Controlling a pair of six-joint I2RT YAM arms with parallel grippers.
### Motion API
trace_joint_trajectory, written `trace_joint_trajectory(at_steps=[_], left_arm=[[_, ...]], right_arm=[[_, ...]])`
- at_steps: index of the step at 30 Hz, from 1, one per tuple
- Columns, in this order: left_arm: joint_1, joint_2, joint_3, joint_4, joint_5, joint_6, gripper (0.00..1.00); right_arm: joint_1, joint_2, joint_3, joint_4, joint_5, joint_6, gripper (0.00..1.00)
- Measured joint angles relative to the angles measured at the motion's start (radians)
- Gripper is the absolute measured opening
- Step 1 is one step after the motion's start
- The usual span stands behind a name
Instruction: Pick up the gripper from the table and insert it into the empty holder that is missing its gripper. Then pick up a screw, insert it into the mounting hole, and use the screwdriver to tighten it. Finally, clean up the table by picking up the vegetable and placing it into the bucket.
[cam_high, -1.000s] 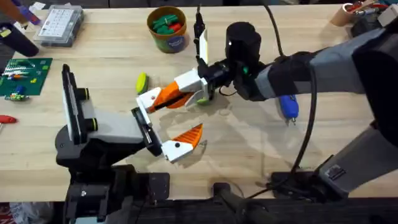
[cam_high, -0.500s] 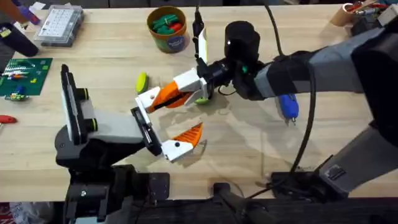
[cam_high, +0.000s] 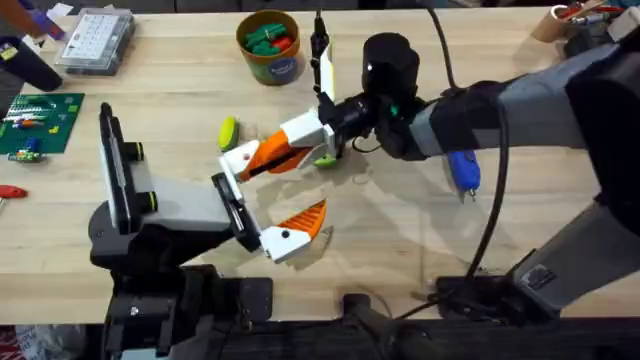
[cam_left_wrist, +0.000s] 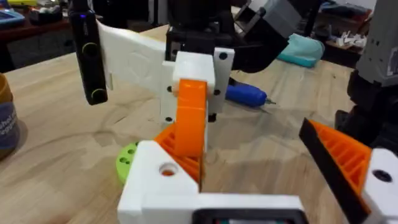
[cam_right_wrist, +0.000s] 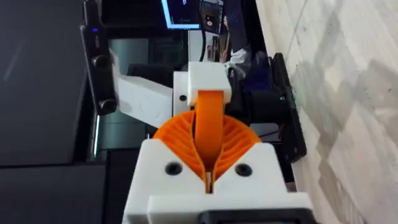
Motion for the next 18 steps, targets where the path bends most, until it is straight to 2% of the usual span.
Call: trace_joint_trajectory(at_steps=[18], left_arm=[[0.0, 0.0, 0.0, 0.0, 0.0, 0.0, 0.986]], right_arm=[[0.003, 0.0, 0.0, 0.0, 0.003, -0.011, 0.018]])
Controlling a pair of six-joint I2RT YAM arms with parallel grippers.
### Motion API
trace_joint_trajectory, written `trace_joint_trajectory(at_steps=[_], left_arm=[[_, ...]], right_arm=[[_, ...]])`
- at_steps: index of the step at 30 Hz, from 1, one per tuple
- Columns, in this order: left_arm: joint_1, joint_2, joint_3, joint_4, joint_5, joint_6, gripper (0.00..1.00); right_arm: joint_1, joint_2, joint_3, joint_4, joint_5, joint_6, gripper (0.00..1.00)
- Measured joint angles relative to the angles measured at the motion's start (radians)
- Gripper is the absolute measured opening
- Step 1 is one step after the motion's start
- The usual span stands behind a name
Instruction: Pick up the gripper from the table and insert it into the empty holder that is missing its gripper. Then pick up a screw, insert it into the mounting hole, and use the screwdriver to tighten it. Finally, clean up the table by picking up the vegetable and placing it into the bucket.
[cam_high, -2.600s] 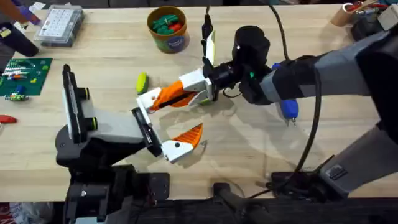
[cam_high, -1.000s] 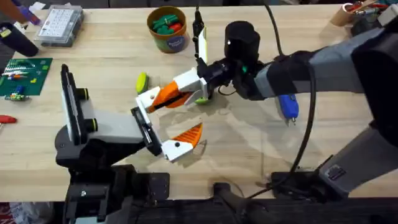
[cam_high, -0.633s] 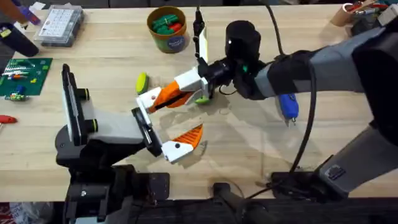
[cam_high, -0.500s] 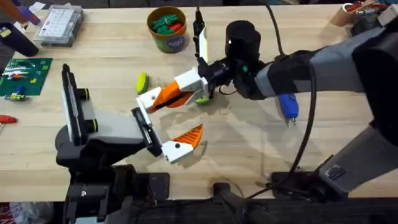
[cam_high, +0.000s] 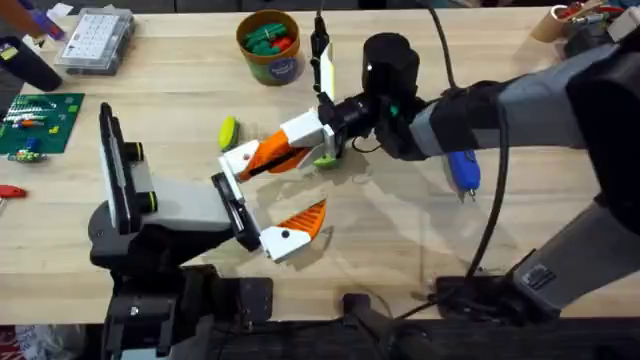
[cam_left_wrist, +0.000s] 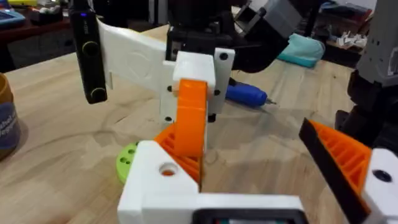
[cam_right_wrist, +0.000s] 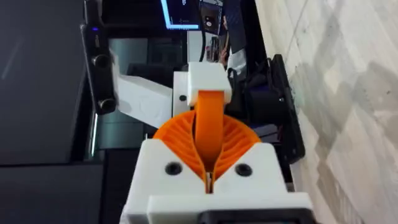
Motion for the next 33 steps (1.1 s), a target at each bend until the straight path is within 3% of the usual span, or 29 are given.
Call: trace_joint_trajectory(at_steps=[33], left_arm=[[0.0, 0.0, 0.0, 0.0, -0.001, 0.015, 0.986]], right_arm=[[-0.001, 0.0, 0.015, -0.021, -0.011, -0.022, 0.018]])
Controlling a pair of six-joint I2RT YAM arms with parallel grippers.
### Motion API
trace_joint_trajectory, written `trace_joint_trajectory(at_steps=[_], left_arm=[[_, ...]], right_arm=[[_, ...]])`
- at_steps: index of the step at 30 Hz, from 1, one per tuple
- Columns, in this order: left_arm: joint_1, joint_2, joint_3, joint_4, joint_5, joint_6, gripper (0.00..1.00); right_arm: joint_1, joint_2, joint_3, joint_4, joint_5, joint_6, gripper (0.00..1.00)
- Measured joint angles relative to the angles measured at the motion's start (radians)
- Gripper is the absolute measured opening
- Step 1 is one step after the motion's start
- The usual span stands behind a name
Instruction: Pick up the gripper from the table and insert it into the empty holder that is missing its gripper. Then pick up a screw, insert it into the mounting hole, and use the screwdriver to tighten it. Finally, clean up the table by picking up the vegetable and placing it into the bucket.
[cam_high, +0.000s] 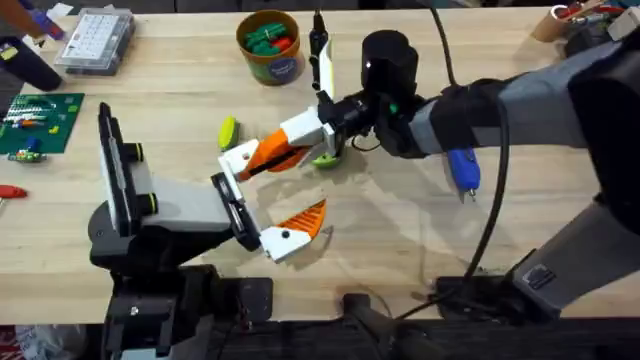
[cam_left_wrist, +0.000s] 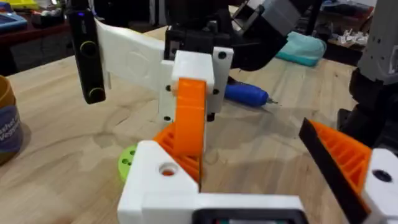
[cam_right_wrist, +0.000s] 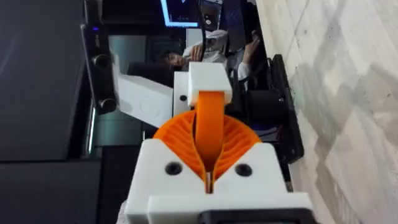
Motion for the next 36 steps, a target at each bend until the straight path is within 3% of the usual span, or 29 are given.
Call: trace_joint_trajectory(at_steps=[18, 20, 25, 26, 28, 36], left_arm=[[0.0, 0.0, 0.0, 0.0, 0.0, 0.0, 0.986], [0.0, 0.0, 0.0, 0.0, -0.001, 0.0, 0.986], [-0.004, 0.0, 0.0, -0.006, 0.028, -0.005, 0.986], [-0.004, 0.0, 0.0, -0.006, 0.03, -0.005, 0.986], [-0.004, 0.0, 0.0, -0.007, 0.036, -0.005, 0.986], [-0.004, 0.0, 0.0, -0.008, 0.045, -0.008, 0.986]], right_arm=[[0.0, 0.0, 0.0, -0.001, 0.0, -0.003, 0.006], [0.0, 0.0, 0.0, -0.003, 0.0, -0.001, 0.103], [0.0, 0.0, 0.017, 0.006, 0.004, -0.004, 0.845], [0.0, 0.0, 0.018, 0.008, 0.004, -0.009, 0.947], [0.0, 0.0, 0.019, 0.009, 0.004, -0.013, 0.989], [0.0, 0.0, 0.019, 0.007, 0.007, -0.014, 0.99]])
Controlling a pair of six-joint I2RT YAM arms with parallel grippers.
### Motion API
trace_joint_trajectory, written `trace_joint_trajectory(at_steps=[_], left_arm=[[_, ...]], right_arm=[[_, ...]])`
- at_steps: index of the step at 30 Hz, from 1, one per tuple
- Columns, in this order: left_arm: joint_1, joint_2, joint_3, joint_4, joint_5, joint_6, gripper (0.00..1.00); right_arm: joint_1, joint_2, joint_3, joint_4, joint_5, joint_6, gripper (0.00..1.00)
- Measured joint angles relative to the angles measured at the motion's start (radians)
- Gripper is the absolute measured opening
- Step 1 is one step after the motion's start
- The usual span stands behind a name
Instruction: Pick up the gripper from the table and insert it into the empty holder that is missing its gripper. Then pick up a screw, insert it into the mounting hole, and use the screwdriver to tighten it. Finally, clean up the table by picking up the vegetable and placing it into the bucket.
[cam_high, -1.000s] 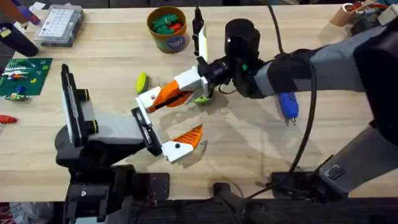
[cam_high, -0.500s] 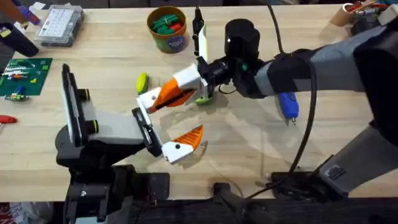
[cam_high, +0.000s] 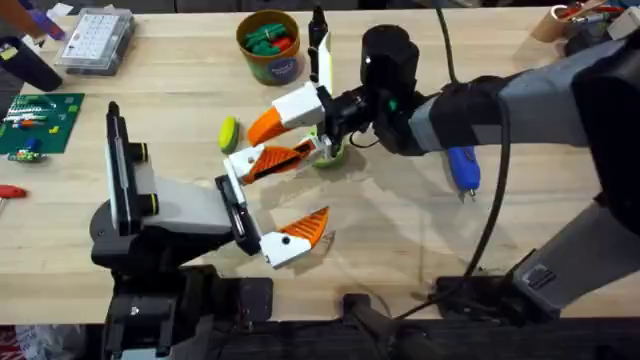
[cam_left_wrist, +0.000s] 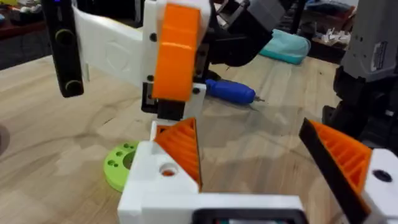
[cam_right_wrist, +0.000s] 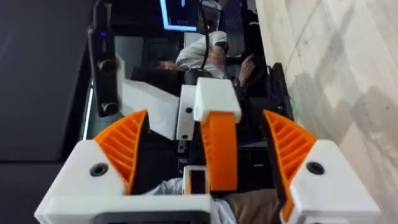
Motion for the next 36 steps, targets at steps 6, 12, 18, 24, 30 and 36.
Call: trace_joint_trajectory(at_steps=[6, 12, 18, 24, 30, 36], left_arm=[[0.0, 0.0, 0.0, -0.001, 0.0, 0.0, 0.986], [0.0, 0.0, 0.0, -0.001, 0.0, 0.0, 0.986], [0.0, 0.0, 0.0, -0.002, 0.002, 0.0, 0.986], [0.0, 0.0, 0.0, -0.002, 0.003, 0.0, 0.986], [0.0, 0.0, 0.0, -0.002, 0.003, 0.0, 0.986], [0.0, 0.0, 0.0, -0.002, 0.003, 0.0, 0.986]], right_arm=[[0.0, 0.0, 0.0, -0.025, 0.017, 0.018, 0.99], [0.0, 0.0, 0.0, -0.023, 0.033, -0.008, 0.99], [-0.02, 0.0, 0.0, -0.02, 0.107, -0.063, 0.99], [-0.096, 0.0, 0.009, -0.024, 0.219, -0.157, 0.99], [-0.17, 0.0, 0.083, -0.142, 0.286, -0.28, 0.99], [-0.181, -0.009, 0.124, -0.529, 0.434, -0.498, 0.99]])
